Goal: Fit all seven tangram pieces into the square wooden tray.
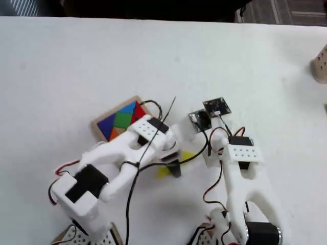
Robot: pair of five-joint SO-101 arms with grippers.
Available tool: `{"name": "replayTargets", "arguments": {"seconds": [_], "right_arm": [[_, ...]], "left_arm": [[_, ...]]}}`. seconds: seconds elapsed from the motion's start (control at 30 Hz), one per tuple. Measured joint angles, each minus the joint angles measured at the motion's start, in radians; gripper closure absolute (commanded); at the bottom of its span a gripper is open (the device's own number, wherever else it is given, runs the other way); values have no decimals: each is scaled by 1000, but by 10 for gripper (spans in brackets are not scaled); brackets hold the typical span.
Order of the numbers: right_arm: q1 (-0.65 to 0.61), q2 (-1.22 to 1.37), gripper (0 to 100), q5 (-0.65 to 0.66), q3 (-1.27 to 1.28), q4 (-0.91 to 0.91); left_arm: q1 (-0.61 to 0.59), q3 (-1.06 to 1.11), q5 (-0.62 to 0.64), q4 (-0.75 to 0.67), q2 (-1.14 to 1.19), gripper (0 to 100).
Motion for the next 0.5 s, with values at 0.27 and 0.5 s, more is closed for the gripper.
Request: {"name": "replayTargets", "arguments": {"seconds": [0.27,0.5], "right_arm": [[3,0,979,2,0,0],[3,0,979,2,0,0]], "left_arm": [[5,-5,-25,9,-2,883],[6,-5,-25,14,-2,884]]}}
